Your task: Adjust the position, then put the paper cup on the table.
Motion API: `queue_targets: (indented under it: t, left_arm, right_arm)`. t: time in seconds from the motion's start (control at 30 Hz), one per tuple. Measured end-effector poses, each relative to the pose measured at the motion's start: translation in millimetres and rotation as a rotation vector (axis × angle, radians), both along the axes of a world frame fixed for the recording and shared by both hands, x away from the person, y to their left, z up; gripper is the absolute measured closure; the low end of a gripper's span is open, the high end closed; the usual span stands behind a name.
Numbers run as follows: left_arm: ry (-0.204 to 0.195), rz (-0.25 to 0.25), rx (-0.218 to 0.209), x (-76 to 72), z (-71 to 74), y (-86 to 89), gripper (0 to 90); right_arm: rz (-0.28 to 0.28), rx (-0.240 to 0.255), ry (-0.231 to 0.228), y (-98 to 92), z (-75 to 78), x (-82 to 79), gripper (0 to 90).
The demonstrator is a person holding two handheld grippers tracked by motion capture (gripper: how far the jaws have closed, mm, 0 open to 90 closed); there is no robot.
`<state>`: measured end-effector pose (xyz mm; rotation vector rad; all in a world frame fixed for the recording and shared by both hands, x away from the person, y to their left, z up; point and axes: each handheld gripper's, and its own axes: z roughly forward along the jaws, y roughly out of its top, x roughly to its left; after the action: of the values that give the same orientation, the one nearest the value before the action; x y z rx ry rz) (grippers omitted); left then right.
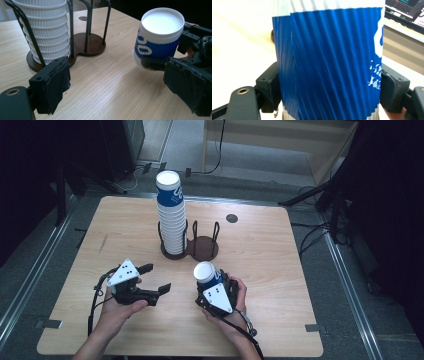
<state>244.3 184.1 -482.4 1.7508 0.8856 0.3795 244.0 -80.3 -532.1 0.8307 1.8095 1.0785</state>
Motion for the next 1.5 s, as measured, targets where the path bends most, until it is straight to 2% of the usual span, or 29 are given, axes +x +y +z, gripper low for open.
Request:
queue_targets:
  t: [0.17,0.5,0.9,1.27,1.5]
  left_arm:
    - [-0.004,-0.007,0.003,-1.3,1.6,-3.4,8.2]
    - [0.002,-0.032,0.015,-3.7,3.7,-8.0,8.6]
    - [0.015,-0.074,0.011,-4.7,4.8,-13.1,8.7]
    - [0.02,-0.101,0.023,-5.3,3.8,-16.8,9.0]
    - [0.04,-0.126,0.022,-5.6,2.8,-19.5,9.1]
  right_arm:
    - [0.028,-0.052,-0.02,9.2,-3.5,-5.1,20.5]
    - [0.053,-0.09,-0.035,18.6,-7.2,-10.6,20.5]
    - [0.085,-0.155,-0.081,26.4,-8.7,-16.7,20.5]
    - [0.106,-0.186,-0.105,31.0,-8.7,-20.2,20.4]
    - [0.122,-0.205,-0.116,33.1,-8.6,-21.7,20.4]
